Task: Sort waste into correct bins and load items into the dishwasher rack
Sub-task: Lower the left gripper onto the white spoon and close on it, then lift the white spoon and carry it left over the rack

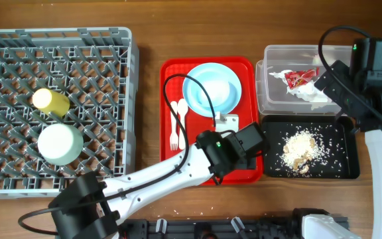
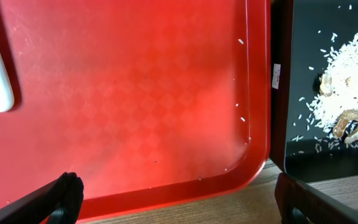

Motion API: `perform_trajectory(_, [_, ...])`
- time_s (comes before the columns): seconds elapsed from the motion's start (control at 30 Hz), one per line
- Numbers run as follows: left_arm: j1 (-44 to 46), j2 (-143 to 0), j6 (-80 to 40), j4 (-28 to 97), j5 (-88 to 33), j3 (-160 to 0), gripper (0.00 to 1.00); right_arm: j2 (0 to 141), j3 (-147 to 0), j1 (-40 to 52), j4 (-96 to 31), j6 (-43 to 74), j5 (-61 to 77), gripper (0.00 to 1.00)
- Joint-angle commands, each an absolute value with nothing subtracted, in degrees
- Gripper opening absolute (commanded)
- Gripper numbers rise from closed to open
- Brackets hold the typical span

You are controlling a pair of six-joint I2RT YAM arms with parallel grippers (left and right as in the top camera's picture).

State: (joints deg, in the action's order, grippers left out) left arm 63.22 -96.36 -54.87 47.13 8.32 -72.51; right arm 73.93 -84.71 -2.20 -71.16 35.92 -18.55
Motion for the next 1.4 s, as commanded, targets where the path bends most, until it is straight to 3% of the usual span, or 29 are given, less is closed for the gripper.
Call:
perform_trajectory(0.0, [63.3, -96.9, -56.4, 47.9, 6.5, -73.2, 1.00, 74.2, -84.9, -2.4, -71.2, 36.0, -20.1, 1.00])
perform_trajectory(0.13, [63.2, -96.9, -56.4, 48.2, 6.2, -73.2, 1.00, 74.2, -84.9, -2.4, -71.2, 36.0, -20.1, 1.00])
perform_trajectory(0.57, [63.1, -96.9, -55.8, 48.4, 23.4, -73.2, 1.00, 74.2, -84.9, -2.4, -71.2, 36.0, -20.1, 1.00])
perform_trajectory(0.93, [63.1, -101.0, -55.8, 45.1, 27.9, -73.1, 1.00, 74.2, -84.9, -2.4, -71.2, 36.0, -20.1, 1.00])
perform_trajectory(1.13, [63.1, -102.2, -55.8, 43.3, 35.0, -73.1, 0.92, 74.2, -84.9, -2.4, -71.2, 36.0, -20.1, 1.00])
perform_trajectory(1.23, [62.4, -102.5, -55.8, 43.6, 40.8, -73.1, 0.95, 74.2, -84.9, -2.4, -71.2, 36.0, -20.1, 1.00])
perform_trajectory(1.3, [59.9, -102.5, -55.8, 43.7, 38.2, -73.1, 1.00, 74.2, -84.9, -2.4, -71.2, 36.0, -20.1, 1.00])
perform_trajectory(1.37, [53.2, -102.4, -55.4, 44.4, 25.6, -73.2, 1.00, 74.2, -84.9, -2.4, -71.2, 36.0, -20.1, 1.00])
